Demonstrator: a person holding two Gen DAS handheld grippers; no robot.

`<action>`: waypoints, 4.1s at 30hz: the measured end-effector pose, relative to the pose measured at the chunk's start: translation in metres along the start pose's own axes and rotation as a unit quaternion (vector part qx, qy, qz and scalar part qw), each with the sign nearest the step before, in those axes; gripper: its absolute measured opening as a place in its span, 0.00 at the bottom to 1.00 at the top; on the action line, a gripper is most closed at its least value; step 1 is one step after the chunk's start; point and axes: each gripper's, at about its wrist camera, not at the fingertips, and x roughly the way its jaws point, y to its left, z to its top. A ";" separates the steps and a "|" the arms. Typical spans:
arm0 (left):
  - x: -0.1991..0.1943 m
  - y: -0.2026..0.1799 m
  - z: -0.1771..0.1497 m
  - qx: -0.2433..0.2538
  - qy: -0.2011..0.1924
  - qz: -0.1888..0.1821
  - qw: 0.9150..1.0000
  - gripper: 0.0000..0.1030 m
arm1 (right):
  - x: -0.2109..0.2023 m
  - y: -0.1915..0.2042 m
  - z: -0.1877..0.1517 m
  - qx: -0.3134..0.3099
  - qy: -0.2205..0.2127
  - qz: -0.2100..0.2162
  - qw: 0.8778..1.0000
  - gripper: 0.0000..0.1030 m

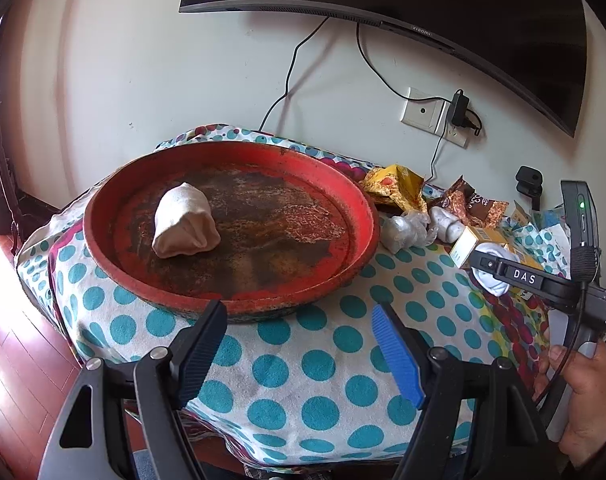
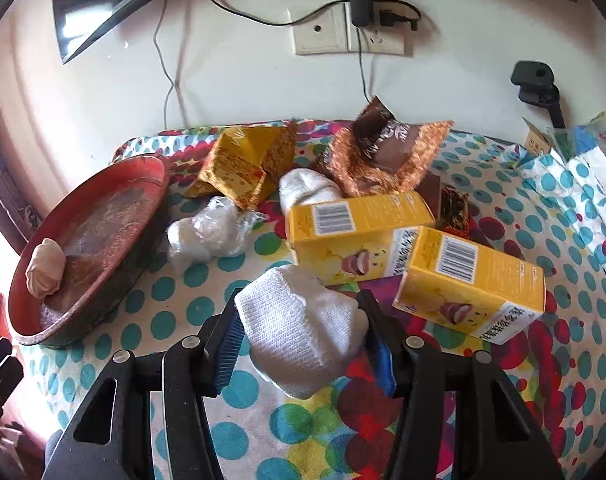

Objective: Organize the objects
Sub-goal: 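Grasp the rolled white sock with the right gripper, then carry the white sock into the red tray and open the right gripper, then grasp the clear plastic bag bundle with the left gripper, then carry the plastic bag bundle over the red tray with the left gripper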

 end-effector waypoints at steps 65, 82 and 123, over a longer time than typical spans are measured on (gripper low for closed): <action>0.026 -0.100 -0.010 0.121 0.001 -0.080 0.989 0.75 | -0.049 -0.100 -0.019 -0.062 -0.061 -0.085 0.993 1.00; 0.138 -0.167 0.062 0.139 0.052 -0.031 0.988 0.75 | -0.035 -0.149 -0.036 0.058 -0.030 0.027 0.998 1.00; 0.115 -0.172 0.030 0.204 0.047 0.006 0.978 0.31 | -0.028 -0.142 -0.032 0.032 -0.011 0.057 0.998 1.00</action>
